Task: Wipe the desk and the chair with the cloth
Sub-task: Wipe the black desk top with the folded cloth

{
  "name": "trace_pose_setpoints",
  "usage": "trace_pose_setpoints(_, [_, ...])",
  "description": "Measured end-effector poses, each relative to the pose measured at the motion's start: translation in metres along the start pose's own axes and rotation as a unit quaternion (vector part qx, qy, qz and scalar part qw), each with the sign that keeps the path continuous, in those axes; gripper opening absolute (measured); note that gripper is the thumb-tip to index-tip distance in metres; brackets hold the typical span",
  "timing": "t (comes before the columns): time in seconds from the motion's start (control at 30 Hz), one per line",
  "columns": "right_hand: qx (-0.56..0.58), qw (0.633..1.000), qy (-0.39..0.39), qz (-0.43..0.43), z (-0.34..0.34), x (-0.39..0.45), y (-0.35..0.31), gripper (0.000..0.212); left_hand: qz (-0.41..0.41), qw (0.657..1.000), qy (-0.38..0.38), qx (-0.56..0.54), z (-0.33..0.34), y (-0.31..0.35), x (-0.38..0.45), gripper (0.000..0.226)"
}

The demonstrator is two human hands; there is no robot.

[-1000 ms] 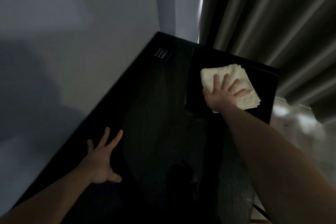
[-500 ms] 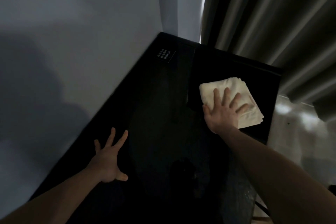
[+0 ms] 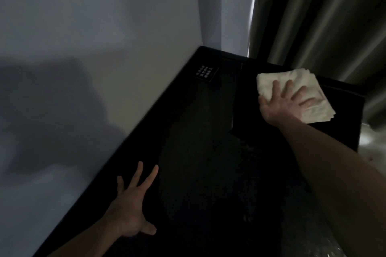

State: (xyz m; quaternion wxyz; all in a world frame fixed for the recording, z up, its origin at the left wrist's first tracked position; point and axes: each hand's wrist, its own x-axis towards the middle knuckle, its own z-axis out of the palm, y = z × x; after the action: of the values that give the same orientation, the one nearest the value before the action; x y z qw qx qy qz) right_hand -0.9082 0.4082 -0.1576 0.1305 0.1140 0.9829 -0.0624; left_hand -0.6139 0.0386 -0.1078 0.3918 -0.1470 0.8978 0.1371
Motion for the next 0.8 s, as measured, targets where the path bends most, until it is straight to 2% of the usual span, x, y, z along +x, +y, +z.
trace_pose_setpoints(0.23, [-0.002, 0.997, -0.026, -0.069, 0.015, -0.061, 0.009, 0.075, -0.012, 1.0, -0.002, -0.001, -0.008, 0.008, -0.008, 0.152])
trace_pose_setpoints(0.33, [0.006, 0.994, -0.032, -0.106, 0.027, -0.107, 0.019, 0.075, -0.012, 0.998, 0.047, 0.04, 0.002, 0.01, -0.018, 0.15])
trace_pose_setpoints(0.4, [-0.004, 0.99, -0.039, -0.133, 0.034, -0.141, 0.023, 0.076, -0.013, 0.994, 0.093, 0.05, 0.011, 0.007, -0.025, 0.139])
trace_pose_setpoints(0.57, [-0.019, 0.982, -0.07, -0.172, 0.06, -0.243, 0.026, 0.082, 0.017, 0.986, 0.157, 0.049, 0.053, -0.005, -0.067, 0.091])
trace_pose_setpoints(0.67, [-0.025, 0.974, -0.09, -0.204, 0.075, -0.307, 0.025, 0.086, 0.035, 0.989, 0.129, 0.066, 0.078, -0.01, -0.101, 0.087])
trace_pose_setpoints(0.8, [-0.036, 0.962, -0.117, -0.244, 0.094, -0.395, 0.021, 0.079, 0.044, 0.991, 0.11, 0.055, 0.113, -0.019, -0.157, 0.084])
